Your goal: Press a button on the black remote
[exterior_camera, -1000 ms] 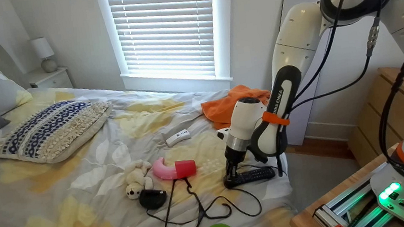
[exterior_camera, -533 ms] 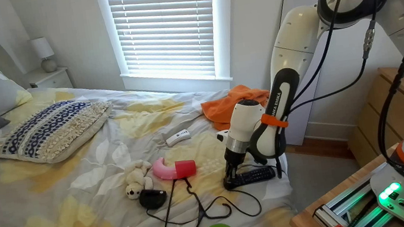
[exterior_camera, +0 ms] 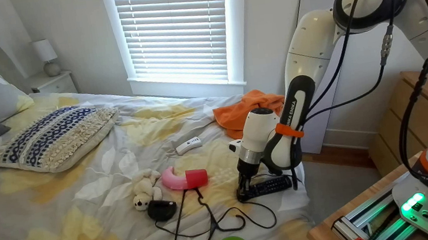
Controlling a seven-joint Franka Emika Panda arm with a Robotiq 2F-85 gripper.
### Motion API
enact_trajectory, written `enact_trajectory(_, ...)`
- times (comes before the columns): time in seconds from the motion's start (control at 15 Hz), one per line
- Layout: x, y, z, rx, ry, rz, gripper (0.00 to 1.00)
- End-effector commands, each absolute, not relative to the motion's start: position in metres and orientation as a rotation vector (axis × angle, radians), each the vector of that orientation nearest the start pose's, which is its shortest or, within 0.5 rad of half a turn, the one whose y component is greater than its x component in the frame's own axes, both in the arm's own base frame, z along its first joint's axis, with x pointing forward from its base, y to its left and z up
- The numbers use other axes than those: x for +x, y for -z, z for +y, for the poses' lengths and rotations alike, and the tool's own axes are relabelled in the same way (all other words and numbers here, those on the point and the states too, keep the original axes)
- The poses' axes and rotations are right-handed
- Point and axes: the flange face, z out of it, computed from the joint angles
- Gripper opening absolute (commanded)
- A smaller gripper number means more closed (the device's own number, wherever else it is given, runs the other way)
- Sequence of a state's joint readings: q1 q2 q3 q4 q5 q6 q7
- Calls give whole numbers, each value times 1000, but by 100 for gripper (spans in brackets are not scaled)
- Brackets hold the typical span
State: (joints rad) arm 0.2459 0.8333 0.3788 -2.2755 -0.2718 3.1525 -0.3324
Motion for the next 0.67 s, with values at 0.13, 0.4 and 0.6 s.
enact_trajectory(0.13,373,-7,321,-2433,120,-1562,0)
enact_trajectory(0.4,374,-4,320,-2431,128,-1652,0)
enact_trajectory(0.6,375,0,320,-2438,125,-1721,0)
